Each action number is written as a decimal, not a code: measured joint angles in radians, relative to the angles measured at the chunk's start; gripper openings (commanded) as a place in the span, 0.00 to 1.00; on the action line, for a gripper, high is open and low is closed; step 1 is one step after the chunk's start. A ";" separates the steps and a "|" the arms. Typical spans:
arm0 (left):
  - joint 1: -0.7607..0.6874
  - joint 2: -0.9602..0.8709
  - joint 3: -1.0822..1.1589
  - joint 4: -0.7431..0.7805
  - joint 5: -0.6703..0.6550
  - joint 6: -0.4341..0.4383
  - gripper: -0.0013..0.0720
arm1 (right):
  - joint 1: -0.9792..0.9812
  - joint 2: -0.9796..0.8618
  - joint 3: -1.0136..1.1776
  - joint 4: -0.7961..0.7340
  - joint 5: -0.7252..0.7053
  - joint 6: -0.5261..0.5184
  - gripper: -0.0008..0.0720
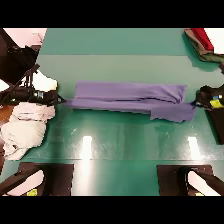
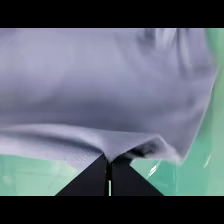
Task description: Fold the shirts.
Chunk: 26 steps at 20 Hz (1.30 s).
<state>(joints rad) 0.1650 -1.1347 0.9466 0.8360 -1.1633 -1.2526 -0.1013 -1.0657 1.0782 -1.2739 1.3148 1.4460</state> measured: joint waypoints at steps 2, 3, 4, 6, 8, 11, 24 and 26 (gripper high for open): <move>-0.001 -0.085 0.050 -0.030 0.029 -0.002 0.05 | 0.004 -0.105 0.080 0.002 -0.020 -0.006 0.03; -0.005 -0.131 0.077 -0.041 0.043 -0.002 0.05 | 0.006 -0.158 0.123 0.002 -0.026 -0.007 0.03; -0.011 -0.174 0.104 -0.051 0.056 -0.003 0.05 | 0.007 -0.204 0.162 0.003 -0.032 -0.008 0.03; -0.033 -0.261 0.164 -0.063 0.080 -0.003 0.05 | 0.011 -0.293 0.244 0.001 -0.040 -0.009 0.03; -0.058 -0.340 0.228 -0.070 0.111 -0.003 0.05 | 0.014 -0.375 0.322 0.010 -0.042 -0.009 0.04; -0.079 -0.414 0.293 -0.080 0.185 -0.016 0.81 | 0.015 -0.492 0.433 0.077 -0.049 -0.009 0.72; -0.159 -0.461 0.519 -0.101 -0.018 -0.039 0.05 | -0.176 -0.678 0.594 0.348 0.167 -0.141 0.99; -0.204 -0.462 0.524 -0.092 -0.030 -0.031 0.05 | -0.219 -0.680 0.531 0.350 0.183 -0.154 0.99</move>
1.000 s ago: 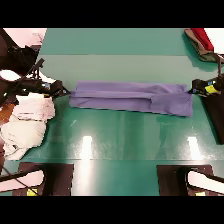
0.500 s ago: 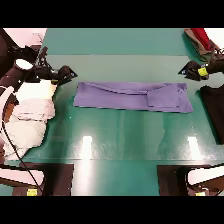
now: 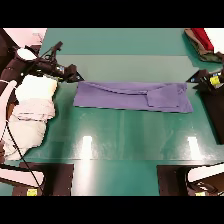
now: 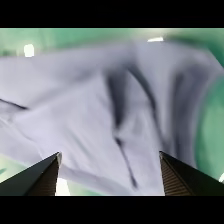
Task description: Fold the shirts.
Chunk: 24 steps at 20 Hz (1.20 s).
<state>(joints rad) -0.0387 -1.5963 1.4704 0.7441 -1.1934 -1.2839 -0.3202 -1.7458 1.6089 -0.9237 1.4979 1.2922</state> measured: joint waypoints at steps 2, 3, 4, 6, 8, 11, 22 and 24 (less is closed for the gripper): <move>-0.048 0.000 0.003 0.006 0.015 0.003 0.05 | -0.034 -0.001 -0.063 0.006 -0.003 -0.020 0.97; -0.071 0.000 0.003 0.007 0.025 0.005 0.05 | -0.045 -0.003 -0.089 0.008 -0.011 -0.035 0.97; -0.095 0.000 0.004 0.008 0.039 0.006 0.05 | -0.054 -0.008 -0.111 0.010 -0.020 -0.050 0.97; -0.138 0.000 0.005 0.011 0.058 0.006 0.05 | -0.064 -0.025 -0.137 0.014 -0.034 -0.075 0.97; -0.177 0.000 0.005 0.013 0.069 0.006 0.05 | -0.063 -0.050 -0.151 0.015 -0.043 -0.090 0.96; -0.224 -0.001 0.005 0.014 0.087 0.006 0.05 | -0.051 -0.083 -0.160 0.038 -0.047 -0.100 0.79; -0.316 -0.055 0.008 0.006 0.243 -0.023 0.05 | -0.037 -0.072 -0.158 0.154 -0.090 -0.182 0.03; -0.330 -0.091 0.018 -0.009 0.272 -0.024 0.05 | -0.032 -0.034 -0.158 0.159 -0.072 -0.190 0.03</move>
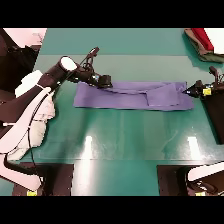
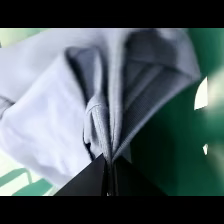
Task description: Fold the shirts.
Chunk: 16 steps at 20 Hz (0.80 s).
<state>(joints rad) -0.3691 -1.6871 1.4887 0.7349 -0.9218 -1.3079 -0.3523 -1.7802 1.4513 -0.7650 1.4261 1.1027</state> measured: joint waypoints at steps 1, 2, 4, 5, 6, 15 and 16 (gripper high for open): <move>-0.008 -0.023 0.011 -0.006 0.014 -0.001 0.05 | 0.008 0.026 0.000 0.006 0.011 -0.002 0.03; -0.014 -0.047 0.025 -0.015 0.025 -0.003 0.05 | 0.018 0.050 0.000 0.010 0.021 -0.001 0.03; -0.027 -0.103 0.067 -0.040 0.044 -0.003 0.05 | 0.047 0.103 0.003 0.010 0.037 0.018 0.03; -0.035 -0.135 0.095 -0.052 0.048 -0.003 0.05 | 0.068 0.128 0.011 0.023 0.051 0.031 0.03; -0.044 -0.166 0.126 -0.063 0.054 -0.003 0.05 | 0.092 0.148 0.027 0.037 0.062 0.044 0.03; -0.105 -0.354 0.301 -0.087 0.054 -0.023 0.05 | 0.370 0.200 0.350 0.132 0.116 0.163 0.03; -0.106 -0.364 0.304 -0.084 0.045 -0.023 0.05 | 0.397 0.201 0.377 0.132 0.115 0.169 0.03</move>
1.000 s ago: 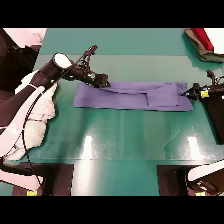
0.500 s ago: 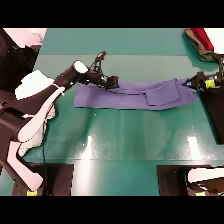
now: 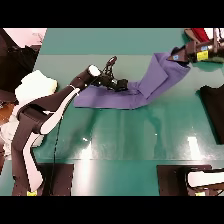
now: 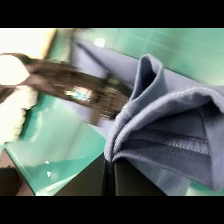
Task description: Fold the shirts.
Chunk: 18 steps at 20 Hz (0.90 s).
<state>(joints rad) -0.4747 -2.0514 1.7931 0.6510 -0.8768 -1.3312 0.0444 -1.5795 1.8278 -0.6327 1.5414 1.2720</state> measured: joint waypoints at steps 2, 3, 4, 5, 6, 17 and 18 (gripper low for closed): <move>-0.002 -0.011 0.006 -0.001 -0.008 -0.003 0.05 | 0.048 0.000 0.042 0.002 -0.012 0.008 0.03; -0.002 -0.016 0.007 0.001 -0.014 -0.003 0.05 | 0.070 0.001 0.056 0.002 -0.020 0.010 0.03; 0.001 -0.019 0.011 0.002 -0.025 -0.003 0.05 | 0.089 0.001 0.065 0.002 -0.031 0.012 0.03; 0.008 -0.019 0.017 0.000 -0.039 -0.003 0.05 | 0.107 0.001 0.072 0.002 -0.039 0.013 0.03; 0.018 -0.021 0.025 0.000 -0.053 -0.003 0.05 | 0.124 0.001 0.078 0.002 -0.049 0.013 0.03; 0.267 0.149 0.185 0.178 -0.360 0.002 0.05 | 0.364 -0.129 0.092 0.005 -0.190 -0.032 0.03; 0.299 0.185 0.189 0.212 -0.375 0.002 0.05 | 0.404 -0.156 0.095 0.005 -0.224 -0.049 0.03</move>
<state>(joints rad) -0.1761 -1.8660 1.9820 0.8635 -1.2522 -1.3293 0.4488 -1.7351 1.9232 -0.6277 1.3170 1.2232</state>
